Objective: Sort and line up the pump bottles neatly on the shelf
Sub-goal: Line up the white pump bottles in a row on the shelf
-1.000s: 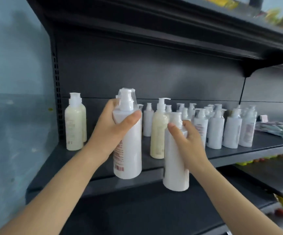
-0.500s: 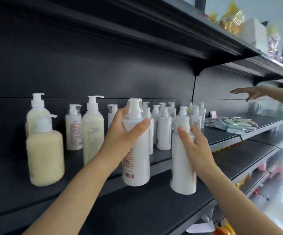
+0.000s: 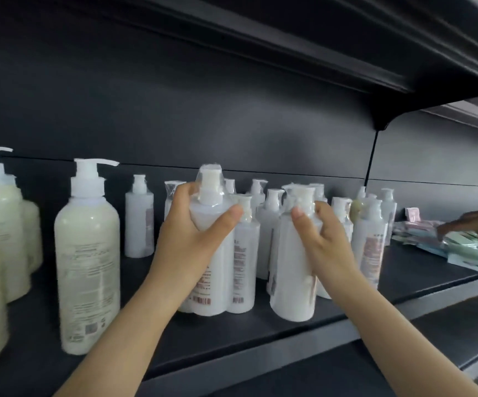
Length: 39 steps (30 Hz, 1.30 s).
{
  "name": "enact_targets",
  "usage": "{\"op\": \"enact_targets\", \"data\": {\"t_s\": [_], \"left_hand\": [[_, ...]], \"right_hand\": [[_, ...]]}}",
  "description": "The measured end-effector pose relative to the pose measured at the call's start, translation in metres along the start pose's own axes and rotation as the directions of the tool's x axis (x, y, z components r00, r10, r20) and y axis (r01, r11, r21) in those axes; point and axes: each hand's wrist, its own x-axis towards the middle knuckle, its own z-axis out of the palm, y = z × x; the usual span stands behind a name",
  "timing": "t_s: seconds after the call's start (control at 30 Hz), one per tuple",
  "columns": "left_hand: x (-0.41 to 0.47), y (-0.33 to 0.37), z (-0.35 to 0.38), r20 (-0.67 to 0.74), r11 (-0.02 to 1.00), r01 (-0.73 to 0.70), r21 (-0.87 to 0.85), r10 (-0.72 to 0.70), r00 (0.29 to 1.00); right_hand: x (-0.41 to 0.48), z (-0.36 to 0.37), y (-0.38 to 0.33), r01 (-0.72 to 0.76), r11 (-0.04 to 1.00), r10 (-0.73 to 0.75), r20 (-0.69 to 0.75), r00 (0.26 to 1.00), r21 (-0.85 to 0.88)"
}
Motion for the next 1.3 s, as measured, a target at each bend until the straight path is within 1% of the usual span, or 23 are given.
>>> {"op": "enact_targets", "data": {"t_s": [0.17,0.27,0.33,0.4,0.47,0.53,0.63,0.8,0.93,1.0,1.13,1.3], "left_hand": [[-0.004,-0.008,0.002,-0.087,0.998,-0.002,0.067,0.008,0.996],[-0.012,-0.016,0.003,-0.129,0.993,0.012,0.113,0.003,0.992],[-0.018,-0.021,0.006,-0.142,0.988,0.019,0.151,0.002,0.990],[-0.021,-0.025,0.012,-0.170,0.977,0.031,0.212,0.006,0.985],[-0.021,-0.029,0.018,-0.224,0.958,0.033,0.284,0.033,0.974],[-0.020,-0.029,0.024,-0.292,0.938,0.050,0.343,0.056,0.955],[-0.020,-0.028,0.029,-0.353,0.915,0.106,0.388,0.042,0.935],[-0.020,-0.026,0.031,-0.367,0.896,0.160,0.415,0.004,0.930],[-0.015,-0.028,0.032,-0.358,0.892,0.161,0.423,0.001,0.934],[-0.010,-0.032,0.032,-0.343,0.888,0.155,0.432,0.003,0.939],[-0.002,-0.040,0.031,-0.333,0.892,0.142,0.428,0.010,0.943],[0.003,-0.047,0.027,-0.333,0.897,0.131,0.421,0.018,0.943]], "right_hand": [[0.005,0.024,0.014,0.075,0.996,-0.078,0.054,0.995,0.055],[0.005,0.032,0.025,0.068,0.995,-0.074,0.087,0.993,0.079],[0.003,0.033,0.029,0.067,0.993,-0.075,0.083,0.994,0.097],[0.006,0.034,0.033,0.115,0.990,-0.121,0.060,0.991,0.086],[0.008,0.037,0.038,0.159,0.985,-0.162,0.041,0.986,0.060],[0.007,0.038,0.040,0.168,0.983,-0.172,0.049,0.984,0.071],[0.003,0.037,0.043,0.215,0.975,-0.217,0.046,0.975,0.051],[0.003,0.031,0.043,0.258,0.966,-0.256,0.076,0.964,-0.011],[0.006,0.032,0.041,0.275,0.961,-0.272,0.077,0.959,-0.034],[0.008,0.033,0.040,0.281,0.956,-0.274,0.087,0.958,-0.081],[0.014,0.038,0.038,0.275,0.951,-0.263,0.096,0.960,-0.141],[0.014,0.042,0.036,0.219,0.961,-0.206,0.091,0.974,-0.168]]}}
